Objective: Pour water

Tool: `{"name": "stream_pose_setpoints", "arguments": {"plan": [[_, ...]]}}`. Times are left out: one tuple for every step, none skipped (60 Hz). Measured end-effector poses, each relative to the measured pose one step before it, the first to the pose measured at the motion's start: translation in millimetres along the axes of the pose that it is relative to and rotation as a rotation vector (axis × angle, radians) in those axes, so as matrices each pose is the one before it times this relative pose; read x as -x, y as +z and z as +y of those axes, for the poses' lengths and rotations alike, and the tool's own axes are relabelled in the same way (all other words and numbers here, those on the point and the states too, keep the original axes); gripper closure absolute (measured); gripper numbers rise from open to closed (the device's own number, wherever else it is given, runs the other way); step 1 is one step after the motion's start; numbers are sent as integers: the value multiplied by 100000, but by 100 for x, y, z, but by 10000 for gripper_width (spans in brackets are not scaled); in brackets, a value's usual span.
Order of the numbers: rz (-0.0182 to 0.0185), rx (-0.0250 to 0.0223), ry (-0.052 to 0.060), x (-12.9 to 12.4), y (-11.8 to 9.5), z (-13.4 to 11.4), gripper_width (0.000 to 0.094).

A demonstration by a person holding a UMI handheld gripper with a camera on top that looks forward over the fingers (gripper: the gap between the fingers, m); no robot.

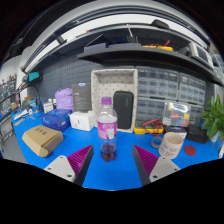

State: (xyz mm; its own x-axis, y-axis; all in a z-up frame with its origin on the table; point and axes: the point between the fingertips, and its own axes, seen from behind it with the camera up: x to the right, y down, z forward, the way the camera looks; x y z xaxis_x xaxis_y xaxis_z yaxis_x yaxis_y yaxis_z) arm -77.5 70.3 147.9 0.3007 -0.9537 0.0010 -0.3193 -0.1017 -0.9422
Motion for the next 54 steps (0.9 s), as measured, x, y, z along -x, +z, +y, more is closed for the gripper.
{"name": "stream_pose_setpoints", "arguments": {"plan": [[-154,53,-224,-98,247,-178,131],[-62,117,-59,-81,241,-148,130],[-122,99,85,20,329,-95,130],[-132,-20,138,-85,283,-226,132],[-190,-225,167,18,293,-247,130],[-168,-360,180,4,285,-274,129],[-101,-439,290,-62,296,-206,129],[-53,-352,399,-82,281,-167,129],[119,-282,351,-223,82,-165,130],[219,-195,192,-161,256,-179,129],[298,-95,-32,-93,271,-98,129],[405,-24,-211,-159,276,-121,134],[531,156,-206,-245,153,-105,130],[534,223,-159,-252,210,60,131],[404,194,-165,-131,242,-33,131],[296,133,-234,-147,247,-47,133],[319,140,-156,-113,306,20,134],[380,124,-134,-87,297,24,129],[355,108,-84,-109,285,33,132],[309,-102,-4,-47,118,51,137],[127,-287,-55,-119,233,-52,140],[56,-566,-224,-25,96,-53,141],[153,-762,-187,-117,65,-128,147],[319,-659,-81,-90,141,-14,156],[405,-538,155,-104,121,-64,169],[399,-505,264,-151,150,-6,188],[246,-578,211,-110,142,70,220],[827,-698,62,-259,108,-12,268],[984,-587,-91,-314,104,41,309],[1269,-784,-138,-334,89,-69,365],[668,-879,33,-173,75,-42,413],[65,-522,420,-108,-45,105,413],[-233,-618,733,12,-32,28,428],[24,-422,625,-10,-56,83,438],[319,-381,454,-88,-121,117,448],[171,-267,568,-51,-17,113,462],[-213,-402,556,-15,-97,174,471],[-226,-381,404,-12,-16,243,484],[-1,-375,246,57,23,52,500],[105,-421,480,-13,-31,19,508],[194,-484,525,-45,-36,22,525],[299,-347,479,-100,21,-16,546],[191,-387,383,76,-6,86,538],[130,-258,301,70,52,234,572],[-38,-99,90,47,21,149,576],[98,-118,229,101,23,129,576],[129,-76,591,68,53,67,577],[-462,1152,794,350,812,-524,577],[77,-35,464,50,15,52,577],[53,60,562,33,3,22,578],[28,194,700,33,-6,34,577],[-18,282,711,46,-25,45,578],[130,591,637,-103,-123,-487,579],[16,322,744,-39,4,-23,579]]}}
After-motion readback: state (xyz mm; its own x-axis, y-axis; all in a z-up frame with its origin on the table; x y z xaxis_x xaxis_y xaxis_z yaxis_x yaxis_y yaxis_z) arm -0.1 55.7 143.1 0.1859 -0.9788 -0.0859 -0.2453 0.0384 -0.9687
